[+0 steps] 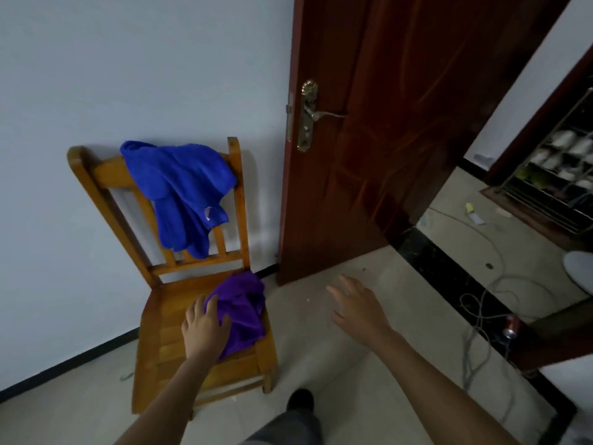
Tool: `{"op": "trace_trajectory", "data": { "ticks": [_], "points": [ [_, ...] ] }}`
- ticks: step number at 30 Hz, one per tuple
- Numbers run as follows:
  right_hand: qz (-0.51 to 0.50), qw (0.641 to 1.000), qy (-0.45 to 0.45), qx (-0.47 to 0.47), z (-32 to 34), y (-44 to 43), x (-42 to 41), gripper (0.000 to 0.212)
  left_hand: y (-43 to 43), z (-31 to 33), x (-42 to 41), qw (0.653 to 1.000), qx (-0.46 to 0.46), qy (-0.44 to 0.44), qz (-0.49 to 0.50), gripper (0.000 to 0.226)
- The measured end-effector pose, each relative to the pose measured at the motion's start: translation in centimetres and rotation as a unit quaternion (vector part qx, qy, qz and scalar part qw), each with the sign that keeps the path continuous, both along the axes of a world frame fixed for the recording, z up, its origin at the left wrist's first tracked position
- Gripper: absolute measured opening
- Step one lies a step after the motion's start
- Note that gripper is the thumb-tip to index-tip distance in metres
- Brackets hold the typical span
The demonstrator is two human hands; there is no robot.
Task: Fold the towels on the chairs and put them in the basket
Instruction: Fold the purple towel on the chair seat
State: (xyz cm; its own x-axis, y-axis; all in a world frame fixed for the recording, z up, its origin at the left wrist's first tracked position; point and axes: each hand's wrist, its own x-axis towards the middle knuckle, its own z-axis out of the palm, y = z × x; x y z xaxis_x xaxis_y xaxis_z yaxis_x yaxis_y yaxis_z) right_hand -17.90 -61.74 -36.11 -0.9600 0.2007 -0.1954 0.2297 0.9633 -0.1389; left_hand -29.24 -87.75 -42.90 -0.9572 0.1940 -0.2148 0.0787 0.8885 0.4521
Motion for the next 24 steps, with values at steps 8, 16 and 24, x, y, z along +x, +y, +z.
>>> {"op": "trace_trajectory", "data": {
  "ticks": [8,16,24],
  "points": [
    [0.056,0.998,-0.031,0.004,-0.2,10.7,-7.7,0.057,7.3,-2.6,-2.9,0.986,0.034,-0.083,0.142,0.051],
    [0.199,0.977,-0.075,0.001,-2.0,14.9,-15.8,0.055,13.0,-2.6,-4.0,0.969,0.033,-0.077,0.231,0.043],
    [0.424,0.898,-0.113,0.017,-5.0,15.5,-21.9,0.05,18.2,-3.1,1.0,0.874,0.102,-0.074,0.469,0.032]
  ]
}}
